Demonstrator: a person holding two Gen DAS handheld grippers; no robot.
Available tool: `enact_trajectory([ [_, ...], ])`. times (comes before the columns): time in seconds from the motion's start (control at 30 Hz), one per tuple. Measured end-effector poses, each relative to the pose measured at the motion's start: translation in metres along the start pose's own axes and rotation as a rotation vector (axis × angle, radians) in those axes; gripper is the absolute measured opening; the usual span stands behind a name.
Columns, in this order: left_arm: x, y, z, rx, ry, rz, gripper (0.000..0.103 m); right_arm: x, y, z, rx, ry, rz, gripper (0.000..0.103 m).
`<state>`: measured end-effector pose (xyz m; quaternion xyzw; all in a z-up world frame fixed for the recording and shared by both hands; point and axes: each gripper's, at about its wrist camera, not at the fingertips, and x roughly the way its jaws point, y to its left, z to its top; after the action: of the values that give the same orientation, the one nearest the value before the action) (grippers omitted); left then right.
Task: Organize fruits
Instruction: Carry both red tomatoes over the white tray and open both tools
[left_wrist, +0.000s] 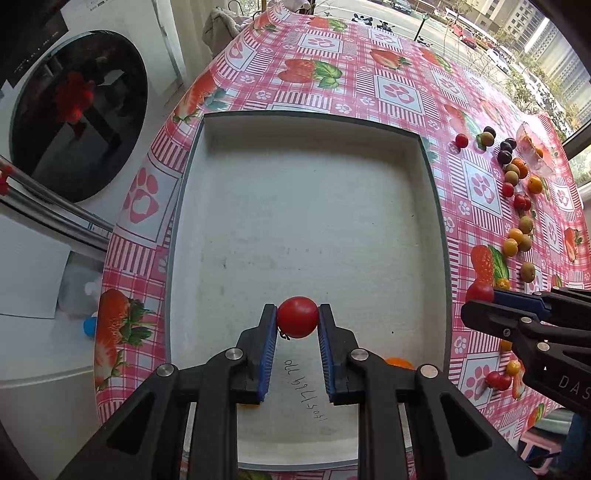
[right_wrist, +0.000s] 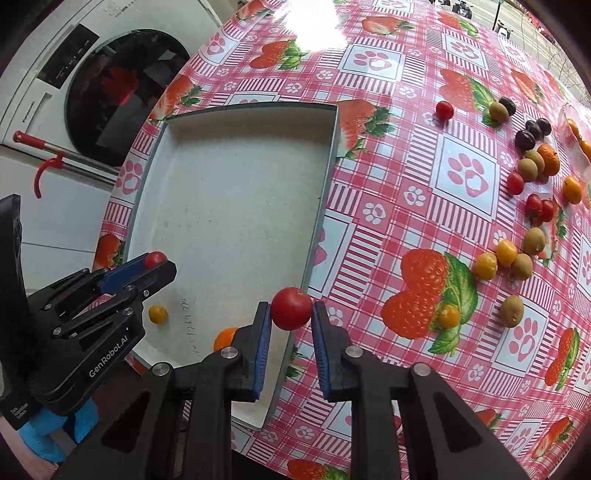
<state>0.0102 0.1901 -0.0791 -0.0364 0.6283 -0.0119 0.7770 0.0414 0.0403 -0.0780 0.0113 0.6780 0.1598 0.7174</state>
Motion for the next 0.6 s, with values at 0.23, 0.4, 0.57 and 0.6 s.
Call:
enact_trajectory([
  [0.23,0.018,0.009,-0.003,0.003,0.026,0.027,0.023,0.029,0.022,0.009,-0.041,0.054,-0.004,0.024],
  [0.4,0.029,0.012,-0.007,-0.003,0.049,0.025,0.023,0.046,0.03,0.013,-0.06,0.083,-0.019,0.024],
  [0.57,0.037,0.014,-0.013,-0.004,0.066,0.03,0.023,0.061,0.036,0.014,-0.081,0.109,-0.03,0.024],
  [0.6,0.038,0.014,-0.014,-0.004,0.07,0.029,0.023,0.063,0.036,0.014,-0.084,0.111,-0.03,0.024],
])
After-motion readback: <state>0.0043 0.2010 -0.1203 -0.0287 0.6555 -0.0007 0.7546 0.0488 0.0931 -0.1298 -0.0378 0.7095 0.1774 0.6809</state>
